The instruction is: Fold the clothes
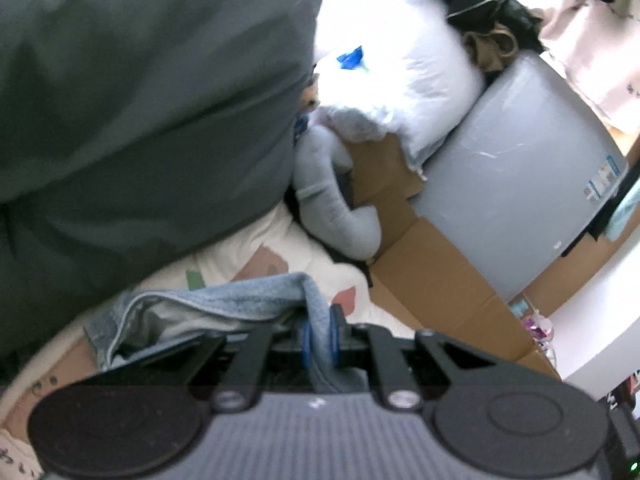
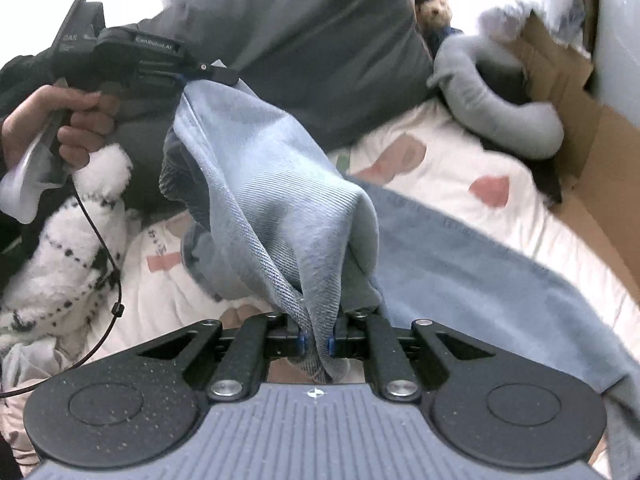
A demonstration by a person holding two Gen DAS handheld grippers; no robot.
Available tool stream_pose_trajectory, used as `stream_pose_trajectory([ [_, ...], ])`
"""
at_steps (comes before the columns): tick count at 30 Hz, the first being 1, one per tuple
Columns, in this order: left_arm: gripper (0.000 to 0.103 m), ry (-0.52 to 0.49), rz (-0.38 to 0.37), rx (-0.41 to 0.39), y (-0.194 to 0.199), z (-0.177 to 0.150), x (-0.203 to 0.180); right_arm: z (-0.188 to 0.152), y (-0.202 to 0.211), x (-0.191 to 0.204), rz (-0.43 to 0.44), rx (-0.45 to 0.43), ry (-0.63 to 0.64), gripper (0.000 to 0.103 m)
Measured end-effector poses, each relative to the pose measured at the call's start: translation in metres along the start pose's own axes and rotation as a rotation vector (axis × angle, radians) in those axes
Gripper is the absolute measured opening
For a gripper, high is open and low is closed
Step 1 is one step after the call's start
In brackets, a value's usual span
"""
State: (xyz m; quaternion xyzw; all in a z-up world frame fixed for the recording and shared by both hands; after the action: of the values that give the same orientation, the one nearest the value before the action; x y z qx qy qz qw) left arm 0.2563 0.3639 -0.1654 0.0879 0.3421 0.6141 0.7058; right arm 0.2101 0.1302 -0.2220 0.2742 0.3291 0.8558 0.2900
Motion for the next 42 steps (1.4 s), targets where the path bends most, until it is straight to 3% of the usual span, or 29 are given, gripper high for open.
stream_pose_trajectory([
  [5,0.01,-0.034,0.005,-0.009,0.007,0.014,-0.008,0.032,0.031,0.0,-0.004,-0.034,0.023,0.008],
  [17,0.01,-0.027,0.024,0.02,-0.006,-0.003,0.005,0.066,0.025,-0.023,-0.115,-0.022,0.01,0.011],
  [20,0.01,-0.02,0.043,0.032,-0.014,-0.011,0.015,0.055,0.0,-0.039,-0.14,-0.015,-0.033,0.017],
  [24,0.01,-0.001,0.067,0.029,-0.023,-0.015,0.031,0.041,-0.025,-0.06,-0.194,-0.004,-0.078,0.046],
  [29,0.01,0.031,0.098,0.024,-0.031,-0.015,0.053,0.016,-0.037,-0.071,-0.196,0.059,-0.132,0.053],
  [35,0.01,0.062,0.086,0.014,-0.041,-0.019,0.063,-0.024,-0.047,-0.06,-0.151,0.145,-0.174,0.054],
  [39,0.01,0.075,0.08,0.009,-0.042,-0.022,0.067,-0.05,-0.053,-0.053,-0.121,0.202,-0.202,0.071],
  [42,0.01,0.073,0.076,0.011,-0.043,-0.023,0.069,-0.07,-0.073,-0.031,-0.062,0.231,-0.232,0.071],
])
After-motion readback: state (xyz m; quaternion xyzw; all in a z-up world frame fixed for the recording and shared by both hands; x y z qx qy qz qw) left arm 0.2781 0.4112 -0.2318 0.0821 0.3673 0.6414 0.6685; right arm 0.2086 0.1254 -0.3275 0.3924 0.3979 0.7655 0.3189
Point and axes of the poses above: each gripper's, at about its wrist camera, not at the fingertips, and y roughly against the way its jaws point, x to its left, z to its top, the point moved 9 cm from there along -y, roughly the way its jaws point, and after that the axes turned 11 degrees about -y, right-handed, at the moved point
